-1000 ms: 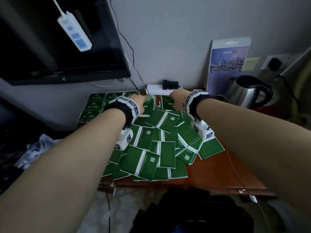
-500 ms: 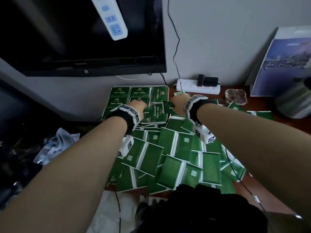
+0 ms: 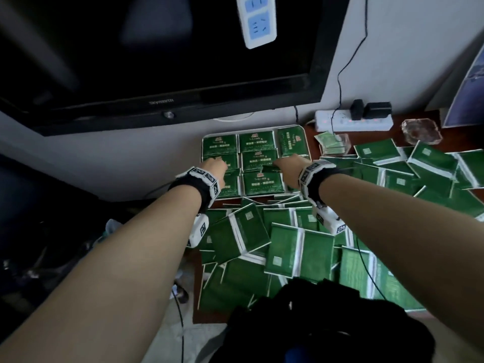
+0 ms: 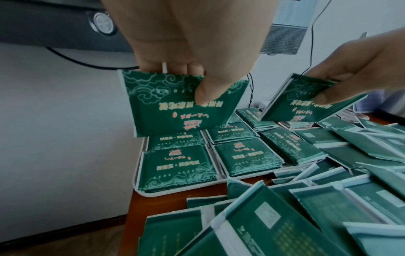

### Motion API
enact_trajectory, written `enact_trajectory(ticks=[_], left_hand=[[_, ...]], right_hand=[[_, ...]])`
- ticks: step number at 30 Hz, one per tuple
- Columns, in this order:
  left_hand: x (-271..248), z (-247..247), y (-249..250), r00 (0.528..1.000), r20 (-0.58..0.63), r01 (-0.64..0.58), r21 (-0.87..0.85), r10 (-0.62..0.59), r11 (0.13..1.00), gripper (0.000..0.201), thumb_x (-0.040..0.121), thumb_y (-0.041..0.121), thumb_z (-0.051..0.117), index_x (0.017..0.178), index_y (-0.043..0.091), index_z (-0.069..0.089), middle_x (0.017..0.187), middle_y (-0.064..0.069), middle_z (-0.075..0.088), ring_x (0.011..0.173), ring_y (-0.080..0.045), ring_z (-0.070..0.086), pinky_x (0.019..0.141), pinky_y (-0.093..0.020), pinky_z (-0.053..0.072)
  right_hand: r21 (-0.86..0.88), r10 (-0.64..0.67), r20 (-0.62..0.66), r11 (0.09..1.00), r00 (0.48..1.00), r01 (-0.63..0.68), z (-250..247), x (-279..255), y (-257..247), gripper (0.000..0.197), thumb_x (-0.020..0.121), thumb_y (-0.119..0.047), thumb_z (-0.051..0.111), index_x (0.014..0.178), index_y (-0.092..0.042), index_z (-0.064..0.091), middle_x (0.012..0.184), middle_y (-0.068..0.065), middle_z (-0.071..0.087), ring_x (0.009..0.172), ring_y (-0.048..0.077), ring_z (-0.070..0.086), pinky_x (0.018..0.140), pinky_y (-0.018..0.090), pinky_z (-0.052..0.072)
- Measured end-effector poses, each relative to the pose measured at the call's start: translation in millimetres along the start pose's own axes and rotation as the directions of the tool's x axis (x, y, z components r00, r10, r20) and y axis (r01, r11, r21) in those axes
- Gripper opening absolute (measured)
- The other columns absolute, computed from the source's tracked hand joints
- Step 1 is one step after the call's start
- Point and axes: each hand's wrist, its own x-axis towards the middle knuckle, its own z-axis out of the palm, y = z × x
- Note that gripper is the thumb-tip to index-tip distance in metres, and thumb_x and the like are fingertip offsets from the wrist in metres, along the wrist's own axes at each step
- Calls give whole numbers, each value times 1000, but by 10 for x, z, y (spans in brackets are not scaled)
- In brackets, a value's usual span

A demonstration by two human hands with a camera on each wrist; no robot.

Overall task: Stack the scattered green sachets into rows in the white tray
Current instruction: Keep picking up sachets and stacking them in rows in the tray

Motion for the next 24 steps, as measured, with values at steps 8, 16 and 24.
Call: enact_trajectory(ticks=[8, 16, 24], left_hand=[[401, 287, -372, 997, -73, -14, -26, 12, 1000, 38, 93, 1, 57, 130, 5, 62, 116, -18, 65, 103, -33, 65, 95, -41, 53], [790, 369, -483, 977, -177, -112, 35, 116, 993, 46, 88, -1, 61, 133, 10, 56, 123, -7, 59, 96, -25, 64, 74, -34, 57], [893, 694, -513, 960, -216, -168, 72, 180, 983, 60, 93, 8, 55, 150, 14, 36, 154, -4, 35, 136, -25, 40, 102, -42, 45]], right_hand=[[-44, 8, -45, 999, 999, -10, 47, 487, -173, 50, 91, 6, 42, 138, -11, 46, 102, 15, 63, 83, 30, 64, 69, 40, 58], [-82, -9, -91, 997, 996, 1, 226, 912, -221, 54, 94, 0, 45, 146, -10, 36, 135, 16, 54, 116, 34, 58, 90, 40, 52], [-172, -52, -92, 985, 994, 36, 531, 1215, -231, 71, 94, -5, 47, 157, -12, 14, 164, 13, 11, 150, 32, 15, 122, 47, 18]])
